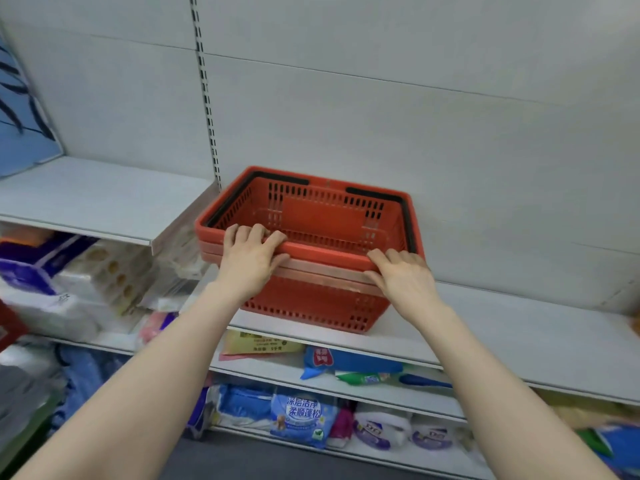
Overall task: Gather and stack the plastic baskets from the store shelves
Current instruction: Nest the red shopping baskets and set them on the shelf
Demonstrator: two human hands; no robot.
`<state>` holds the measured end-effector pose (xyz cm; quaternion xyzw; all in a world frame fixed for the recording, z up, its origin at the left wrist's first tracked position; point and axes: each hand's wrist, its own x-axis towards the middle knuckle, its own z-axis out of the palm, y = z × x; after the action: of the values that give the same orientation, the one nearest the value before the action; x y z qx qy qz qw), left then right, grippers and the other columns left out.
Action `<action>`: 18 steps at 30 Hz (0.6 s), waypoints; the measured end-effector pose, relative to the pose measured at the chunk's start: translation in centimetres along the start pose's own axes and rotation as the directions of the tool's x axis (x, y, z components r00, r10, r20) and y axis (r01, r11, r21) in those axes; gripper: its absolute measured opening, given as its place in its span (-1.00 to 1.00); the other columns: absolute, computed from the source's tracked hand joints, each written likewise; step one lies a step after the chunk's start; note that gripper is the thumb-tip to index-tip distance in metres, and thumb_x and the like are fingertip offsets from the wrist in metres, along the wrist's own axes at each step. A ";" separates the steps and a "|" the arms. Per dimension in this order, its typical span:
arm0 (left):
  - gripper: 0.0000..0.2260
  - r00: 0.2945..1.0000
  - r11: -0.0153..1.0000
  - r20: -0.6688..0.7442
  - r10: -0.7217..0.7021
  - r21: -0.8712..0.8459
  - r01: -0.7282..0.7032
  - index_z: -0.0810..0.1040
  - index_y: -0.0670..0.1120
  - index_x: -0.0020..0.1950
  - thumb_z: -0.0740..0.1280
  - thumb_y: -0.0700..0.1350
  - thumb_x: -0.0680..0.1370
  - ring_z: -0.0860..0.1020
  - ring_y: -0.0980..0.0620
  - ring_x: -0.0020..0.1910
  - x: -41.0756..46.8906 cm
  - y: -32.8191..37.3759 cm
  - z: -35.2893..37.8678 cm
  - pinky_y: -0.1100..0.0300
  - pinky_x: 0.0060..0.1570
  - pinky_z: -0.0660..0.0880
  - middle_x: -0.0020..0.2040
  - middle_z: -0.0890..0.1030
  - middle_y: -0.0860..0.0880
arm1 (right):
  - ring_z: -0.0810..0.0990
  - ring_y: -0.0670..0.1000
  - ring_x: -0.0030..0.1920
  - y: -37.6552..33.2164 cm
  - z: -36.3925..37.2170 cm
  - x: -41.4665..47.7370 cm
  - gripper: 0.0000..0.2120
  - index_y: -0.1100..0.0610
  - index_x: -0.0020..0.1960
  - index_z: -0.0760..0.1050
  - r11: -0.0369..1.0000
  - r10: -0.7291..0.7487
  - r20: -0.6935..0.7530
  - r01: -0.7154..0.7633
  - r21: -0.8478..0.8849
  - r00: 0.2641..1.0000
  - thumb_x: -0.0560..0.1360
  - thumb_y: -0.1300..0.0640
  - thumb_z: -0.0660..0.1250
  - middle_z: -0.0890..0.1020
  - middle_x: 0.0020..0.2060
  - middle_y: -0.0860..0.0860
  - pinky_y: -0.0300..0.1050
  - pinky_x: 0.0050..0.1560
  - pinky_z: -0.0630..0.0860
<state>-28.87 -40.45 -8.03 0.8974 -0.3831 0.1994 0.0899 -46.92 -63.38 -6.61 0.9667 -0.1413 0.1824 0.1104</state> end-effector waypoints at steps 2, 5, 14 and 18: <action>-0.60 1.000 1.000 -0.004 0.005 0.001 -0.005 0.52 0.02 0.16 0.08 0.22 0.54 0.51 -0.24 -0.02 0.1 0.0 0.1 -0.19 0.24 0.26 -0.02 0.55 -0.13 | 0.60 0.19 -0.30 0.1 0.2 0.0 -0.69 0.10 0.03 0.57 1.000 -0.014 -0.033 0.013 -0.026 0.999 0.48 -0.12 0.30 0.61 -0.28 0.09 0.01 -0.25 0.52; -0.61 1.000 1.000 -0.018 0.012 0.020 -0.011 0.53 0.00 0.16 0.10 0.20 0.55 0.52 -0.24 -0.03 -0.3 0.1 0.1 -0.19 0.24 0.27 -0.02 0.56 -0.14 | 0.59 0.18 -0.27 0.1 0.1 -0.4 -0.63 0.11 0.04 0.56 0.999 -0.007 -0.019 0.006 -0.033 1.000 0.51 -0.14 0.16 0.61 -0.25 0.09 0.02 -0.19 0.53; -0.58 0.992 0.981 -0.104 0.065 -0.177 -0.083 0.46 -0.08 0.36 0.33 -0.18 0.49 0.46 -0.24 0.23 -2.3 3.9 -1.3 -0.21 0.30 0.32 0.21 0.50 -0.20 | 0.58 0.24 0.10 2.7 -1.4 -4.9 -0.61 0.14 0.33 0.47 0.996 0.028 -0.066 -0.022 0.089 0.997 0.56 0.02 0.22 0.58 0.16 0.19 0.17 0.17 0.46; -0.70 0.976 0.932 -0.159 0.150 -0.306 -0.193 0.53 -0.10 0.28 0.32 -0.14 0.55 0.49 -0.16 0.16 -4.1 11.9 -2.0 -0.01 0.18 0.44 0.18 0.54 -0.15 | 0.55 0.26 0.17 6.4 -1.7 -10.3 -0.60 0.17 0.37 0.42 0.984 0.110 -0.092 -0.096 0.149 0.990 0.59 0.03 0.15 0.56 0.21 0.23 0.16 0.21 0.46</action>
<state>-40.63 -45.40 -7.86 0.8186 -0.4807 0.2009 0.2416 -58.71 -66.56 -8.03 0.9532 -0.1721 0.2456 0.0378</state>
